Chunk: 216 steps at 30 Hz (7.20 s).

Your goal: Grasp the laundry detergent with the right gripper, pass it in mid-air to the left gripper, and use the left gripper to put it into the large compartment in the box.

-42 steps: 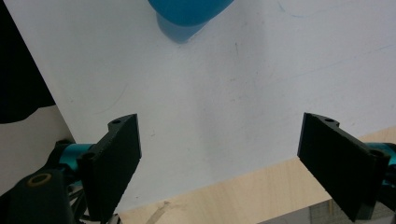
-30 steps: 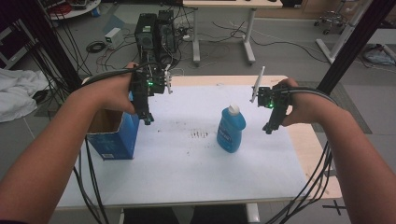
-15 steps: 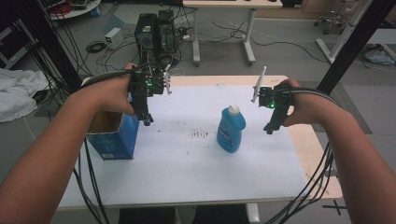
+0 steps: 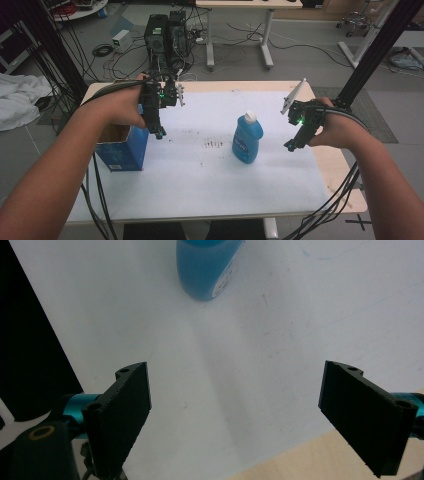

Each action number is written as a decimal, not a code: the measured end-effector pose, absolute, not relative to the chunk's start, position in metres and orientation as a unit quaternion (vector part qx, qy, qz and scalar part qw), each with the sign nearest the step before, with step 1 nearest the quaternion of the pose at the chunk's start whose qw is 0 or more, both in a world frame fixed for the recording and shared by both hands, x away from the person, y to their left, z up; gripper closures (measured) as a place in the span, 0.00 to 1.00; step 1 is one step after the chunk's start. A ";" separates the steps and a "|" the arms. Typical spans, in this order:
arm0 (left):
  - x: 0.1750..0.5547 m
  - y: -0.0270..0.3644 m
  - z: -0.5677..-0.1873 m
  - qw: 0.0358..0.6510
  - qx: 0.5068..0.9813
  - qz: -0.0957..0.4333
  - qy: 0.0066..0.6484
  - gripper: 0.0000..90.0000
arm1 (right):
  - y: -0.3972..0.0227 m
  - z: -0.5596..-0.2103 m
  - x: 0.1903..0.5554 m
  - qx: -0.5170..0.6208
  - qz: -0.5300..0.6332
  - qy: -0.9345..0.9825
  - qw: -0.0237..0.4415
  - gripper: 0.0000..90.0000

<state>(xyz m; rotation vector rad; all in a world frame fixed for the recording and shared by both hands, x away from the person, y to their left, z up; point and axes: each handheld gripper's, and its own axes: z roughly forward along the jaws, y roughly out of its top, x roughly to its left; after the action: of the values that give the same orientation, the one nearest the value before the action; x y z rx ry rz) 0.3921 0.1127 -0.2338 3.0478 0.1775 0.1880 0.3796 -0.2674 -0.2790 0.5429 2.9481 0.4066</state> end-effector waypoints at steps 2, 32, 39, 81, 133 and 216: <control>0.391 0.113 -0.235 0.043 0.996 0.061 0.058 0.11 | -0.271 -0.285 0.375 0.187 0.148 0.970 0.053 0.14; 0.387 0.119 -0.242 0.045 0.996 0.062 0.051 0.11 | -0.267 -0.372 0.354 0.276 0.289 0.915 0.049 0.14; 0.386 0.122 -0.243 0.048 0.995 0.063 0.054 0.11 | -0.258 -0.385 0.355 0.290 0.319 0.900 0.064 0.14; 0.386 0.133 -0.245 0.047 0.995 0.065 0.065 0.11 | -0.209 -0.418 0.368 0.311 0.439 0.828 0.160 0.14; 0.389 0.138 -0.250 0.047 0.994 0.063 0.073 0.11 | -0.207 -0.424 0.367 0.311 0.480 0.795 0.202 0.49; 0.324 0.044 -0.251 0.052 0.996 0.045 -0.064 0.11 | -0.100 -0.387 0.325 0.020 0.504 0.863 0.040 0.50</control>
<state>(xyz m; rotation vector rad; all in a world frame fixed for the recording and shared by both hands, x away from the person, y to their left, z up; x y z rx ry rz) 0.3239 0.0436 -0.2511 3.0291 -0.1955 0.1374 0.3253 -0.0996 -0.3867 0.0615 2.6425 1.5438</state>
